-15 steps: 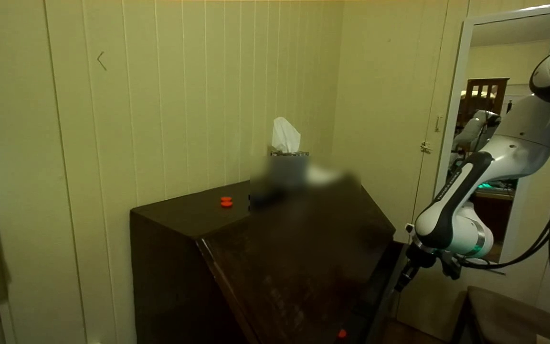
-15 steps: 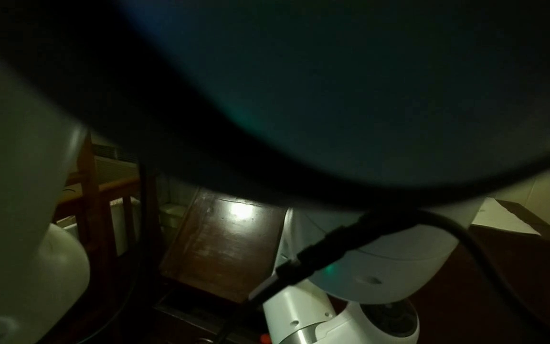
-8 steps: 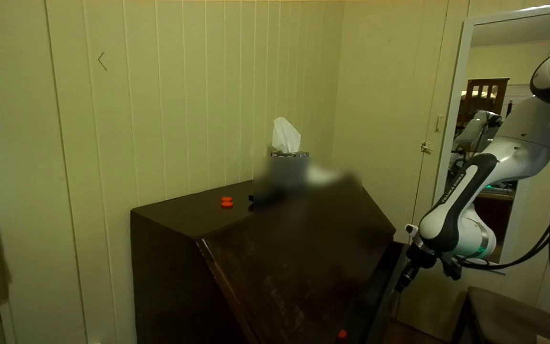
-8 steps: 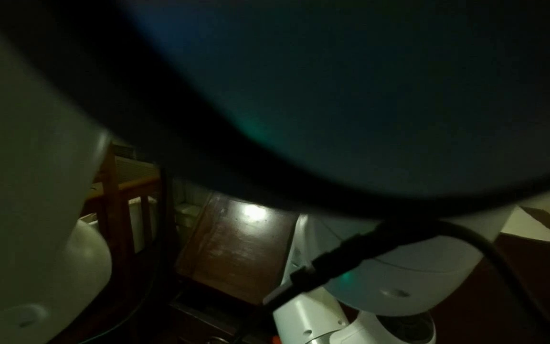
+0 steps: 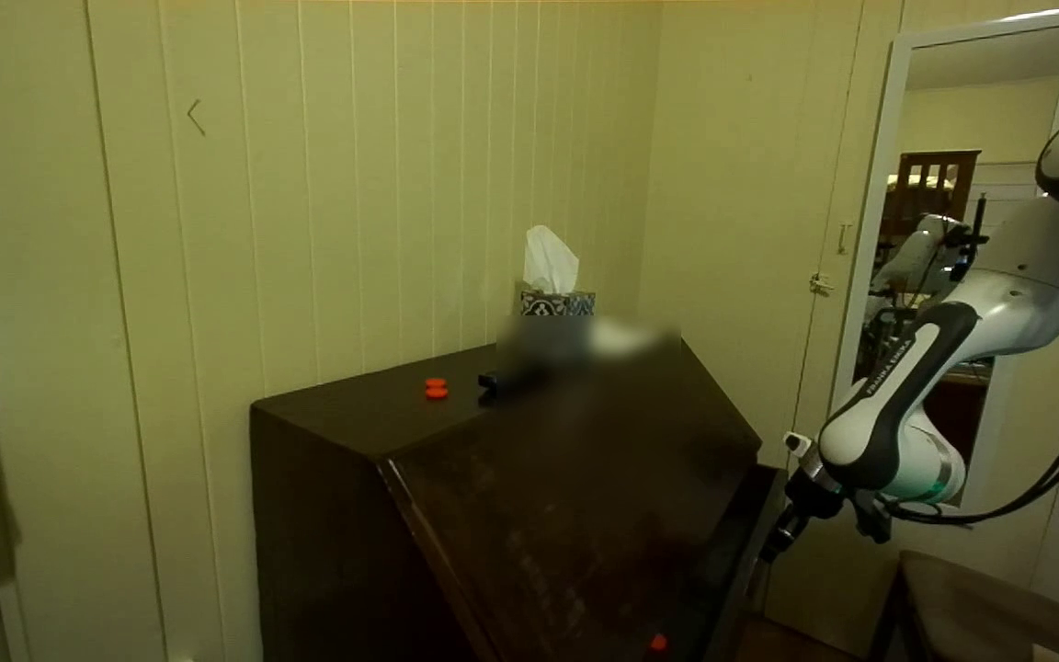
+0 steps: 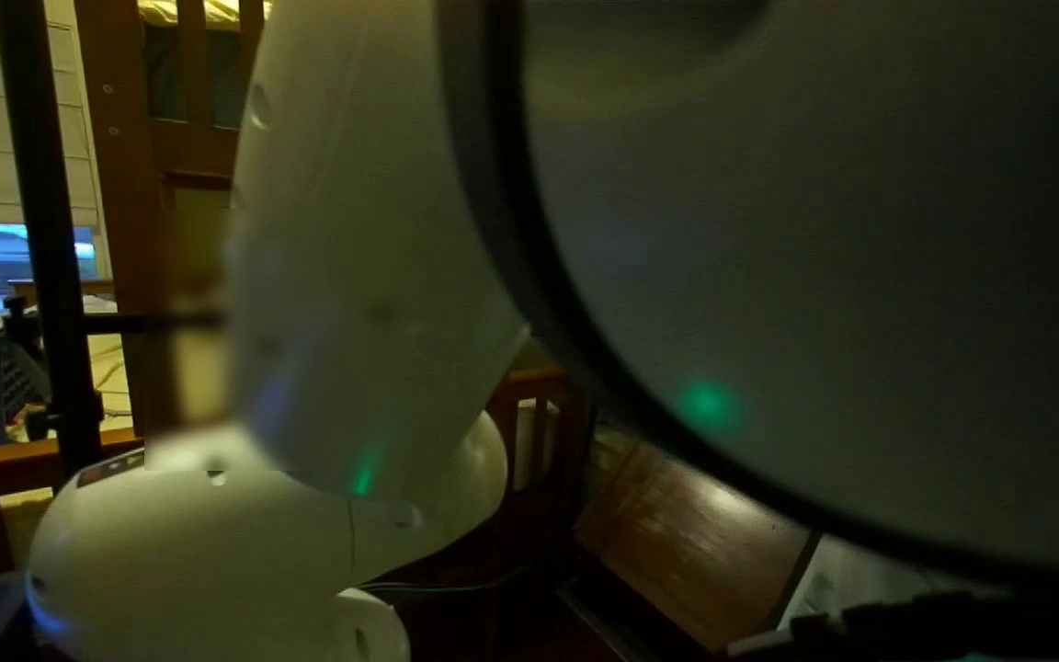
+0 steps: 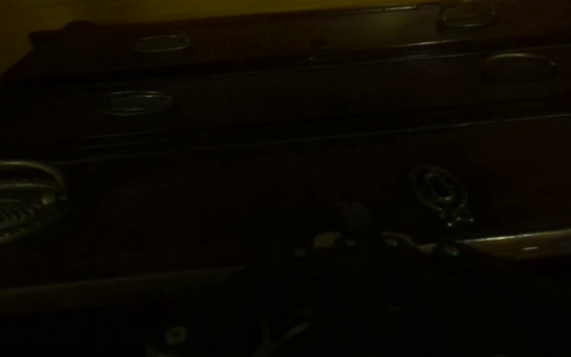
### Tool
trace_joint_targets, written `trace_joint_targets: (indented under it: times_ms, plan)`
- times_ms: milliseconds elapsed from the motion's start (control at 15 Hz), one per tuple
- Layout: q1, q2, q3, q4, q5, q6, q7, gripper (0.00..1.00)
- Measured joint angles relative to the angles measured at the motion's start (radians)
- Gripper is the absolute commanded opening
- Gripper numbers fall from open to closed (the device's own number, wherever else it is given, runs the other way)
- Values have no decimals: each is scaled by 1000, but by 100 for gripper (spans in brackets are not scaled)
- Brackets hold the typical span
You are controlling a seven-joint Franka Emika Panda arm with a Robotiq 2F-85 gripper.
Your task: Close the topmost drawer on the cabinet.
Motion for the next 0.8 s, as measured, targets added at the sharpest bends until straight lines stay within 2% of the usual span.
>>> trace_joint_targets:
  times_ms: [333,800]
  plan:
    - [-7,25,19,19,-2,5,54,0]
    - [23,109,48,87,-15,46,125,0]
